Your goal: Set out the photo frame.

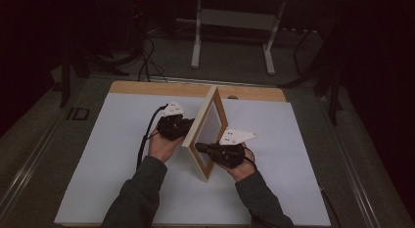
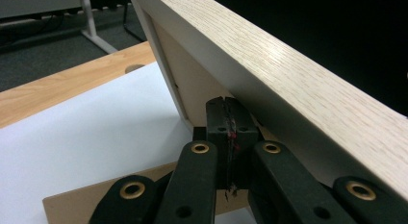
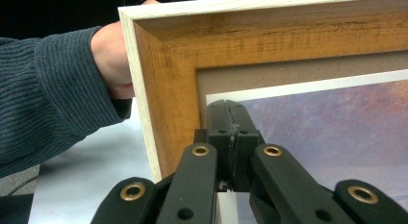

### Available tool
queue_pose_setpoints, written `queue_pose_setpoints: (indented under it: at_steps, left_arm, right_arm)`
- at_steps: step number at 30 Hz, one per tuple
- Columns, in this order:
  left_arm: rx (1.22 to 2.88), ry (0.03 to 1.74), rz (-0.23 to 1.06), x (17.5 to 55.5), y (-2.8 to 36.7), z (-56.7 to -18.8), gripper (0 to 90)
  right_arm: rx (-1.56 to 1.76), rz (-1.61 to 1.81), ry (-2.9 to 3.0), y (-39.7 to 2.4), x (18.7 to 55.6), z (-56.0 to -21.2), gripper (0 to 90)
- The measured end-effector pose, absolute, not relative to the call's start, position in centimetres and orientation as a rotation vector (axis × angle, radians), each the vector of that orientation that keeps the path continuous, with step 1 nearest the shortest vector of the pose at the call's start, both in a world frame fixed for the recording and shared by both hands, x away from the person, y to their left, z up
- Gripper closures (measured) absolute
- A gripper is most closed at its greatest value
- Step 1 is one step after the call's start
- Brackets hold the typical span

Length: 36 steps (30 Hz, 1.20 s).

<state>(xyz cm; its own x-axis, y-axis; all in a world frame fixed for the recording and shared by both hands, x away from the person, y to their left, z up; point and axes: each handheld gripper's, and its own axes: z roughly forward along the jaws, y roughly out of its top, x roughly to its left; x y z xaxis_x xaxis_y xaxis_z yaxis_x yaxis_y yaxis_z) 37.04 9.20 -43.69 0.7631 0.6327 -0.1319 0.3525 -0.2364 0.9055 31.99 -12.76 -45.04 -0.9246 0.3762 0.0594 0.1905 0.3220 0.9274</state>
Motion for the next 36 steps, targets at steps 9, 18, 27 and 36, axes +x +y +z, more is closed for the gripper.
queue_pose_setpoints:
  at_steps: [9, 18, 27, 36]
  left_arm:
    - [1.849, 0.785, 0.357, 36.1, 10.5, -43.5, 83.5]
    - [1.825, 0.814, 0.347, 34.7, 12.2, -43.4, 72.3]
    - [1.819, 0.822, 0.295, 33.1, 13.2, -43.9, 63.9]
    - [1.827, 0.836, 0.273, 31.2, 14.1, -45.3, 59.5]
  right_arm:
    - [0.552, 1.624, 2.419, -13.3, 32.0, -45.6, 89.9]
    - [0.612, 1.6, 2.415, -14.5, 32.4, -46.1, 89.7]
    - [0.624, 1.585, 2.422, -14.8, 32.6, -46.5, 89.4]
    - [0.626, 1.584, 2.431, -14.6, 32.5, -46.8, 89.4]
